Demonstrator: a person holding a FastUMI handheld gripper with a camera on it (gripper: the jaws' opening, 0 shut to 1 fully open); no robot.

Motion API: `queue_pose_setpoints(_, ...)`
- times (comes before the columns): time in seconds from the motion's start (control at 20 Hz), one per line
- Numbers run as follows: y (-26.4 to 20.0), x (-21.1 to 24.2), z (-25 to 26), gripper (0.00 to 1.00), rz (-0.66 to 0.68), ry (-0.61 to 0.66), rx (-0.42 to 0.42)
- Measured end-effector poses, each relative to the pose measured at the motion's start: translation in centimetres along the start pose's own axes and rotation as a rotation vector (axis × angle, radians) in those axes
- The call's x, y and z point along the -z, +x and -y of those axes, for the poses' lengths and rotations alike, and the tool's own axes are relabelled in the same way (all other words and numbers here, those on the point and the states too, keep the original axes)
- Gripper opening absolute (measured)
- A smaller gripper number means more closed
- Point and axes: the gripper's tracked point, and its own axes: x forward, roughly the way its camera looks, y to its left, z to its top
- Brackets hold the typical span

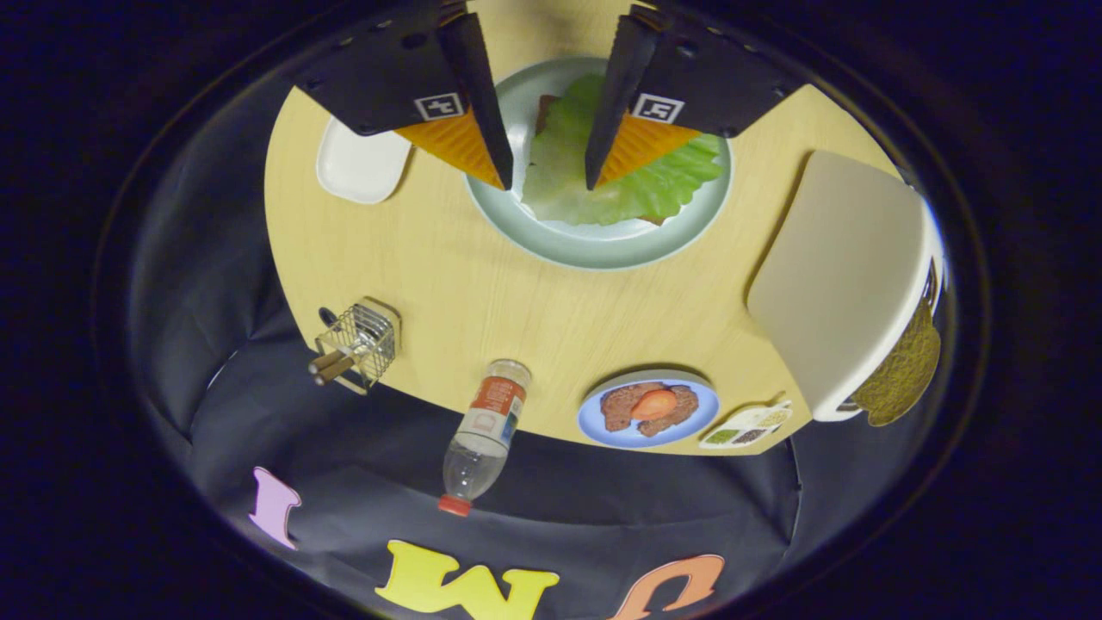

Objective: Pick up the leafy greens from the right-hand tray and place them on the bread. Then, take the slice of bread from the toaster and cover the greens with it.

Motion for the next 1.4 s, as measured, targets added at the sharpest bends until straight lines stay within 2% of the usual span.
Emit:
queue_pose_setpoints(0.2,-4.9,-1.2,-1.4,0.77,0.078,0.041,-0.063)
queue_pose_setpoints(0.55,-15.0,-3.8,-3.7,0.98,0.250,0.110,-0.123)
queue_pose_setpoints(0.75,-18.4,-5.8,-4.0,0.98,0.337,0.165,-0.053)
queue_pose_setpoints(0.95,-19.9,-7.6,-7.0,0.97,0.361,0.172,-0.071)
queue_pose_setpoints(1.3,-18.7,-10.4,-14.1,0.97,0.322,0.159,-0.131)
queue_pose_setpoints(1.4,-17.4,-10.9,-15.8,0.97,0.297,0.189,-0.130)
